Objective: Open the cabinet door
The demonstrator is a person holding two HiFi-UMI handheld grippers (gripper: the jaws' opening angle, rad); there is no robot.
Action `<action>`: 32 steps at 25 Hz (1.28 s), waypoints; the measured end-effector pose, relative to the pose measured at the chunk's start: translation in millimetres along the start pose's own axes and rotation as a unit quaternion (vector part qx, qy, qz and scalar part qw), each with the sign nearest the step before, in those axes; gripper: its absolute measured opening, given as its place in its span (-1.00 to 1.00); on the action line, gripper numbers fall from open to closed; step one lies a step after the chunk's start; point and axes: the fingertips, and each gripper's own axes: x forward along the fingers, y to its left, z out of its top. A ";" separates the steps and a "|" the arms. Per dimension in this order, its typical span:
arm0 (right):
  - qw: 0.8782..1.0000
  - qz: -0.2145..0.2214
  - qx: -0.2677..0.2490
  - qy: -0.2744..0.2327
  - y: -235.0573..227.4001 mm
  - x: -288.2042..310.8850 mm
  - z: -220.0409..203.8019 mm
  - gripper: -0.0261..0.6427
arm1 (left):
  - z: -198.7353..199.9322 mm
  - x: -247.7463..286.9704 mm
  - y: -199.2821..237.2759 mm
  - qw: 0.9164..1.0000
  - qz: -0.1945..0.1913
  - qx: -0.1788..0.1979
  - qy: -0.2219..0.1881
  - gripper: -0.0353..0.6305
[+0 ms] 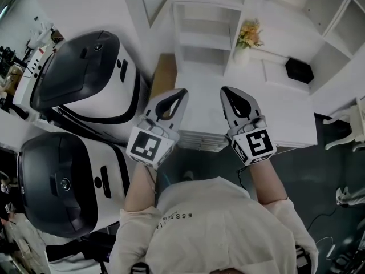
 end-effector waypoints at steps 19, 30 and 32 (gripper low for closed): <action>1.000 0.008 -0.015 -0.008 4.9 0.6 -15.0 -0.88 | -32.9 19.6 6.1 0.999 0.013 0.007 0.043 -0.89; 1.000 0.005 0.005 -0.002 3.4 9.0 -24.7 -0.88 | -36.6 11.5 27.9 0.999 0.036 -0.007 0.040 -0.89; 1.000 0.004 0.003 -0.002 2.7 10.6 -25.2 -0.88 | -36.2 11.0 27.0 0.999 0.030 -0.002 0.036 -0.88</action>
